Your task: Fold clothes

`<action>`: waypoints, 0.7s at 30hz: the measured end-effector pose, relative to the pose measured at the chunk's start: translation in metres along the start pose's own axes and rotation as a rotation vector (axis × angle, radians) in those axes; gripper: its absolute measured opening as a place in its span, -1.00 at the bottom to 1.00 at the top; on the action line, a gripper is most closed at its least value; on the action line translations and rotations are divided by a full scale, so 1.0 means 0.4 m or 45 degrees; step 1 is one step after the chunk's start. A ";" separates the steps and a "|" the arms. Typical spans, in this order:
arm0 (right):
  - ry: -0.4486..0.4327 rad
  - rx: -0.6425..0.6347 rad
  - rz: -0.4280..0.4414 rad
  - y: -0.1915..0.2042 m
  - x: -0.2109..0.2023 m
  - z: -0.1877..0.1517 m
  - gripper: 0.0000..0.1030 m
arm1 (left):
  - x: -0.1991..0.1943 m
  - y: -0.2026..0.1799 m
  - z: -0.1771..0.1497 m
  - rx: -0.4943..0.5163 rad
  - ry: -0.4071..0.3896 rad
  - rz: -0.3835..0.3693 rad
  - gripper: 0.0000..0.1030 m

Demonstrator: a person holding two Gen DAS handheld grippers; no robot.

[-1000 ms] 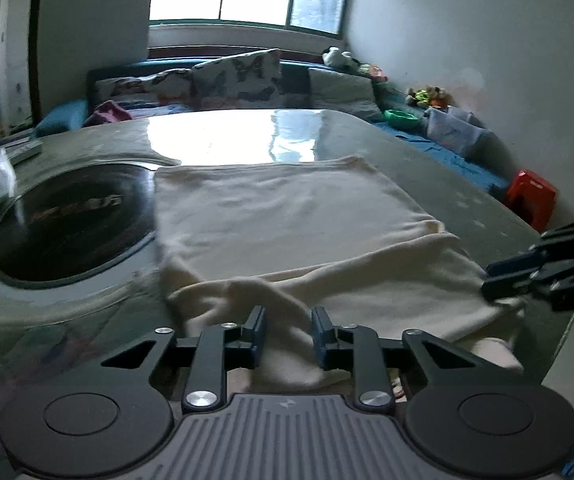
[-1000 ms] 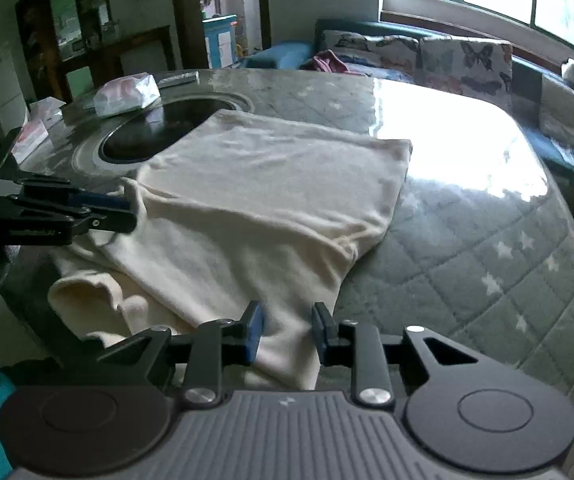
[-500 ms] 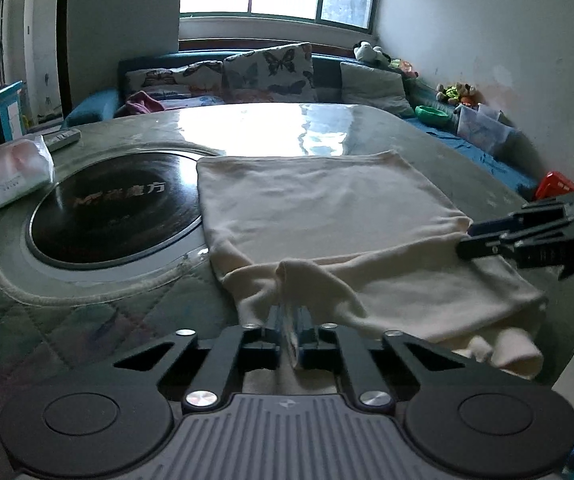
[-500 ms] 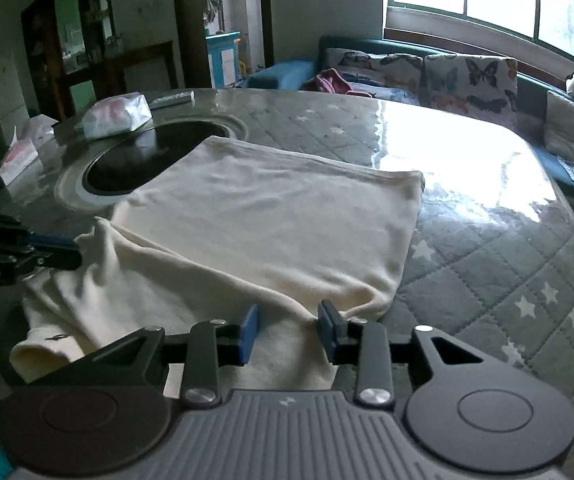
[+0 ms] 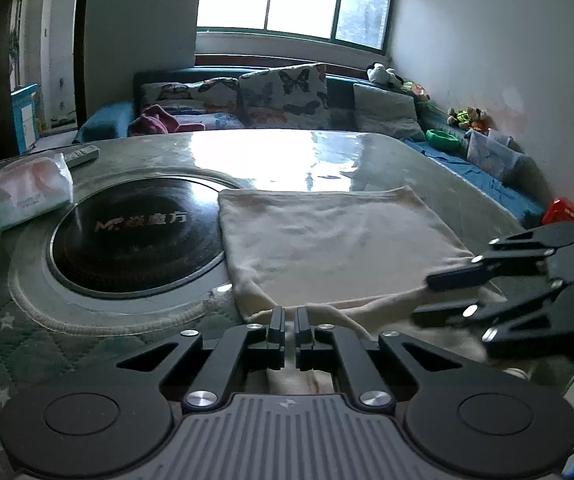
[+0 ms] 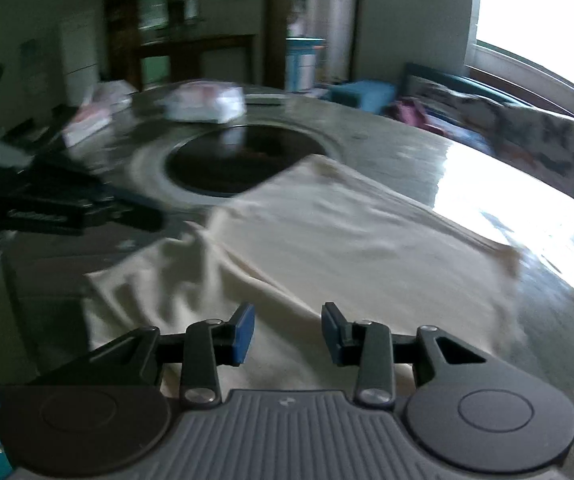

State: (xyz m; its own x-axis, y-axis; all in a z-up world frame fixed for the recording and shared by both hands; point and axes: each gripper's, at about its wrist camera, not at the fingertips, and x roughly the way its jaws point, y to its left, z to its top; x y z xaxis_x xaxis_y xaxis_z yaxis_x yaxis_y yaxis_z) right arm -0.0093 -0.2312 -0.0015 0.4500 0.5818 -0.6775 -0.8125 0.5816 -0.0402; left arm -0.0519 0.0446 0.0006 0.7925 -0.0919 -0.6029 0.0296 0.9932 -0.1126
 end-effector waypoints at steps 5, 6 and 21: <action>0.014 -0.108 0.035 0.059 0.059 0.023 -0.28 | -0.009 0.020 -0.009 -0.030 -0.002 0.015 -0.90; 0.013 -0.115 0.045 0.068 0.061 0.025 -0.27 | -0.010 0.025 -0.010 -0.040 -0.003 0.019 -0.90; 0.005 -0.123 0.287 0.142 0.064 0.035 -0.28 | 0.003 0.025 -0.002 -0.057 -0.010 0.016 -0.72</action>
State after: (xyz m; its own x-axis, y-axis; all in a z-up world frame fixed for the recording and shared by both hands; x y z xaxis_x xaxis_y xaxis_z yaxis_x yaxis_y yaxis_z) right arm -0.0389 -0.1753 -0.0110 0.2518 0.6885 -0.6801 -0.9240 0.3801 0.0427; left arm -0.0510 0.0543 -0.0019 0.7976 -0.0788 -0.5980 -0.0077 0.9900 -0.1408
